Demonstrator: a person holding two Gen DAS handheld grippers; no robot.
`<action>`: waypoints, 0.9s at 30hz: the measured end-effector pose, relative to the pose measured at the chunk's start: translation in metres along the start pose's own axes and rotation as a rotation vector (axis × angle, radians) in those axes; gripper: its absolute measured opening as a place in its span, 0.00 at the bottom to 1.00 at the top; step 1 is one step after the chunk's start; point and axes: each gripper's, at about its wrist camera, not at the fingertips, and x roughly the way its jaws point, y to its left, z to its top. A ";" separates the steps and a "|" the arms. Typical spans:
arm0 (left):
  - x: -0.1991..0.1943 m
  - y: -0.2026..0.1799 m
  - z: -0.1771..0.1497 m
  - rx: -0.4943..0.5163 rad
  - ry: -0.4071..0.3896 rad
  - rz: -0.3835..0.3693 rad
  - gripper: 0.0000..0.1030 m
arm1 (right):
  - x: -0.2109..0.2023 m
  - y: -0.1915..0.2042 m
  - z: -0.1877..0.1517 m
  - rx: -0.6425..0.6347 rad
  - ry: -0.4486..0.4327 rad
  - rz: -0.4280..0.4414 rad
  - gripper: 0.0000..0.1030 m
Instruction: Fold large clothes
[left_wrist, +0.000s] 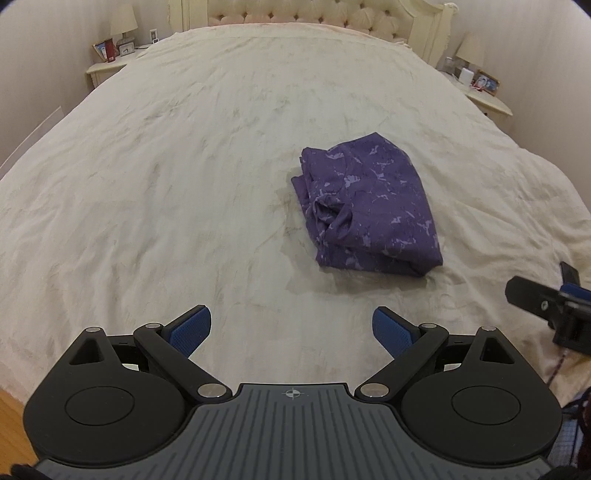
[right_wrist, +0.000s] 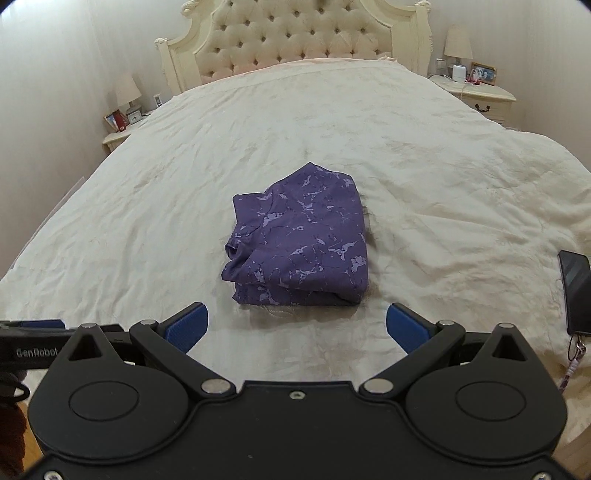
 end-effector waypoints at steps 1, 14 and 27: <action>-0.001 -0.001 -0.001 -0.001 0.003 -0.003 0.92 | -0.001 0.000 0.000 0.005 0.001 -0.005 0.99; -0.008 -0.009 -0.006 0.001 0.009 -0.002 0.92 | -0.008 -0.004 0.001 0.019 0.011 -0.020 0.99; -0.011 -0.020 -0.011 -0.005 0.022 0.008 0.92 | -0.010 -0.002 -0.004 -0.025 0.025 -0.056 0.99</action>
